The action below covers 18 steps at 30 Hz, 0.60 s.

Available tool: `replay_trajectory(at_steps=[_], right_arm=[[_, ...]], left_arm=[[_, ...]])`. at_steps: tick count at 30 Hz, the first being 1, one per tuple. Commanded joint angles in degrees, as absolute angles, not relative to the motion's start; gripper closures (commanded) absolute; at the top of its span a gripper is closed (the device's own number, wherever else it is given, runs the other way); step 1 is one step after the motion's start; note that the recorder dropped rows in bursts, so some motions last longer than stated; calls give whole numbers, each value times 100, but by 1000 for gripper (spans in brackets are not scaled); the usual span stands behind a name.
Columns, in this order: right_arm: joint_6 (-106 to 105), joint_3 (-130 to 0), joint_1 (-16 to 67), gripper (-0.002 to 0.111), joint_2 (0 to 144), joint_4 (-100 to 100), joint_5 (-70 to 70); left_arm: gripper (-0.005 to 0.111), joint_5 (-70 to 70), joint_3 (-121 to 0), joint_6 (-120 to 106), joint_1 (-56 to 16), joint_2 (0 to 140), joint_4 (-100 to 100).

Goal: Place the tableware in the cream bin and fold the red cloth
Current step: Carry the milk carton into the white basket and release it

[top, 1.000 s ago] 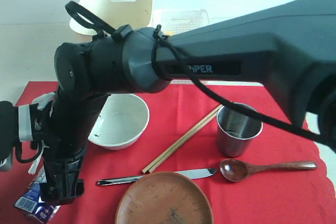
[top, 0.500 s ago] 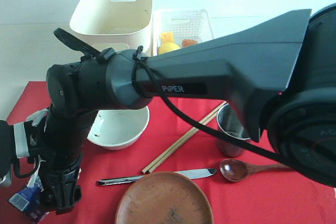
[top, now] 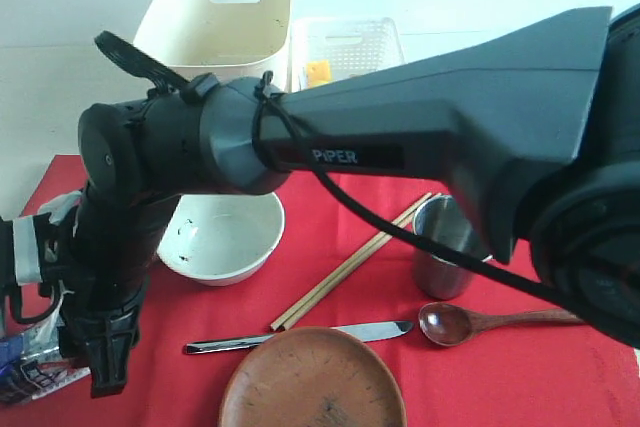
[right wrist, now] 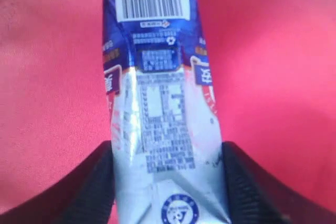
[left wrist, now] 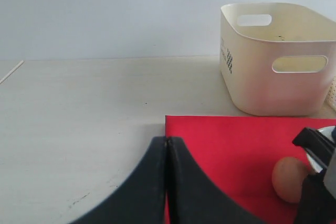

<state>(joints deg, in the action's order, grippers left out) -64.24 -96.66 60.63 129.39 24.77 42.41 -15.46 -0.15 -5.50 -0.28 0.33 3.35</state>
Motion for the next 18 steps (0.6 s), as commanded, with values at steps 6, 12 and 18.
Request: replay_trajectory(at_steps=[6,12,18], right_arm=[[-4778,-9707,6020,108,11498,1321,4366],[-3379,-9324,5226,108,10858,886,4316],[-2687,-8357,3936,108,10556,540,3433]], left_arm=[[106,-1515,0,-558,-59,0,319],[106,-1515,0,-558,-59,0,319],[106,-1515,0,-558,-59,0,319]])
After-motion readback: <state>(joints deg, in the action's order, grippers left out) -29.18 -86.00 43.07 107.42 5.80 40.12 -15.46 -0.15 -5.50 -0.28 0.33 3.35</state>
